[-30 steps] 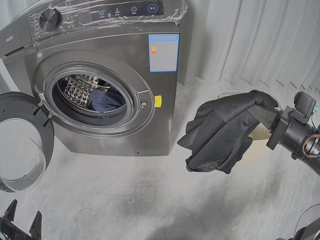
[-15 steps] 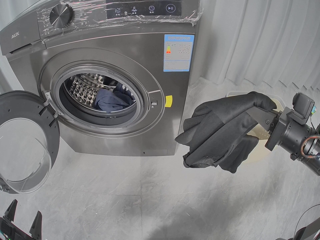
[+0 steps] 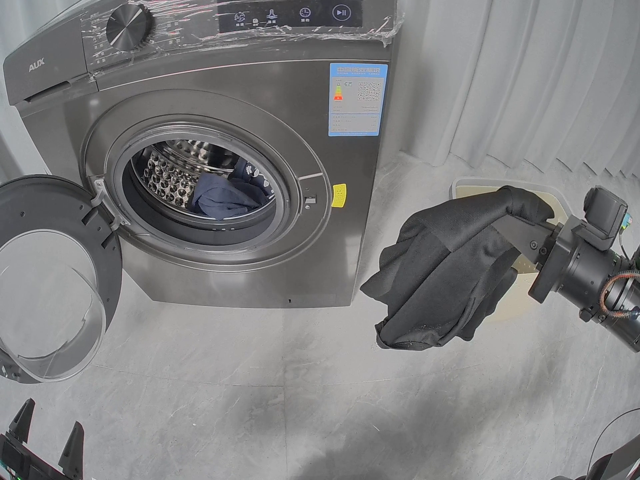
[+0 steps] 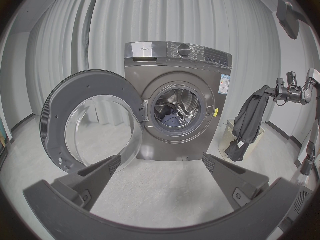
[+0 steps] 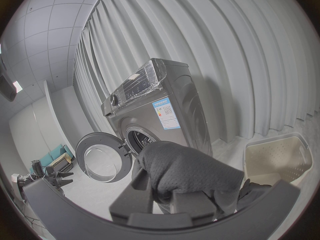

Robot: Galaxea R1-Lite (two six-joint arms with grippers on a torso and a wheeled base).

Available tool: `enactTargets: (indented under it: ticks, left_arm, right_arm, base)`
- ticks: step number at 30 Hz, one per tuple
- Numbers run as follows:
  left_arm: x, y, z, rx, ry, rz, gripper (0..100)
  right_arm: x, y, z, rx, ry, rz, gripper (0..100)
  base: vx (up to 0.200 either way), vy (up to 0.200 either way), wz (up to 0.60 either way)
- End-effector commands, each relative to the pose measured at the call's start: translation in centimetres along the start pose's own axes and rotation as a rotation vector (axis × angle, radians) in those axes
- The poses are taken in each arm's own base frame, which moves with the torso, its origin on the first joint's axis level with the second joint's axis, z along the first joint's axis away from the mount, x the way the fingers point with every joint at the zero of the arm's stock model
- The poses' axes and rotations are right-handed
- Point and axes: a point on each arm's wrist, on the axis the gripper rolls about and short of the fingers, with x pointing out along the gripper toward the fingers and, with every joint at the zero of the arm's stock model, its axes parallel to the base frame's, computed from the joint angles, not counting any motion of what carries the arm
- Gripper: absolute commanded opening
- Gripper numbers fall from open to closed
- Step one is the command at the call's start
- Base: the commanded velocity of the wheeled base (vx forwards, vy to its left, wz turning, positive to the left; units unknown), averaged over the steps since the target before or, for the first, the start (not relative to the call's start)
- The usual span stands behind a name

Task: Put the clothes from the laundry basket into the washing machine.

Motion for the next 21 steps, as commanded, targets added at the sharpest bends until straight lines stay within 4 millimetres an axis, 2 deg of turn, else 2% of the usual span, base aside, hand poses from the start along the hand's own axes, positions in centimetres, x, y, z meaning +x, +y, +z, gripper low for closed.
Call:
enactTargets:
  ticks: [1, 11, 21]
  left_arm:
    - [0.04, 0.02, -0.46, 0.0, 0.004, 0.001, 100]
    - [0.04, 0.02, -0.47, 0.001, 0.006, 0.001, 100]
    - [0.04, 0.02, -0.47, 0.001, 0.006, 0.001, 100]
  right_arm:
    - [0.06, -0.03, -0.07, 0.0, 0.003, 0.0, 0]
    - [0.06, -0.03, -0.07, 0.002, 0.003, 0.0, 0]
    - [0.06, -0.05, -0.18, 0.002, 0.007, -0.001, 0]
  base:
    - [0.0, 0.2, 0.0]
    - [0.0, 0.2, 0.0]
    - [0.0, 0.0, 0.0]
